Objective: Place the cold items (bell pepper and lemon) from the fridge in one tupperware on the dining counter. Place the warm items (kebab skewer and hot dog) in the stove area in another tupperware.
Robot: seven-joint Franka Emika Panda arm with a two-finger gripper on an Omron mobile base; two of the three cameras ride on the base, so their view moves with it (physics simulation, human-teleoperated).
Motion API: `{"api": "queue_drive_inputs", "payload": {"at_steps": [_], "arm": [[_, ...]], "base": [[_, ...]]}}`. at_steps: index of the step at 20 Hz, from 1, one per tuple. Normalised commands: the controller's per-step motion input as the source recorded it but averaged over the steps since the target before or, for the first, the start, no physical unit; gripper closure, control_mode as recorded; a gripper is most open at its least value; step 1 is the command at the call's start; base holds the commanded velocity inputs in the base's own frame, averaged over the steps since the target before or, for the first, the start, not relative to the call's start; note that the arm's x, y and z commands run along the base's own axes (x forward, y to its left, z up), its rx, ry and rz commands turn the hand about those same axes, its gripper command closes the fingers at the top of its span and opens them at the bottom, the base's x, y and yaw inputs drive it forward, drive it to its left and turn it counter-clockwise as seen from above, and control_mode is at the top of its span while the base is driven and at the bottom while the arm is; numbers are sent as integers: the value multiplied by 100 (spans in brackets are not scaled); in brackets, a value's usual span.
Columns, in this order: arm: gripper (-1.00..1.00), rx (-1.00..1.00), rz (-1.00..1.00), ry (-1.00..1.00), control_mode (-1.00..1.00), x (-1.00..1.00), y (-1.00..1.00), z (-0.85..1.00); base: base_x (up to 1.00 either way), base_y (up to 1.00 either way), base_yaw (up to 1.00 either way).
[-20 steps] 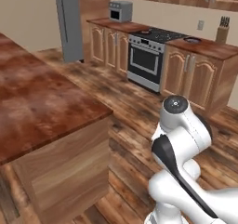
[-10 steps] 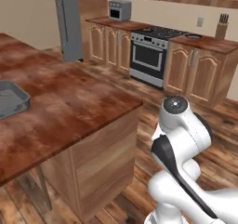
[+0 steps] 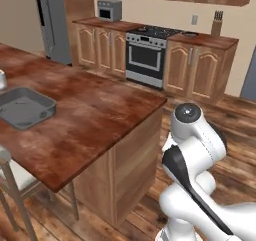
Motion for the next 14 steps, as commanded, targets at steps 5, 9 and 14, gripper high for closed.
{"api": "queue_drive_inputs", "payload": {"at_steps": [5, 9, 14], "arm": [[100, 0, 0, 0, 100, 0, 0, 0], [100, 0, 0, 0, 100, 0, 0, 0], [100, 0, 0, 0, 100, 0, 0, 0]], "base": [[-93, 100, -26], [-90, 100, -18], [-54, 100, -18]]}}
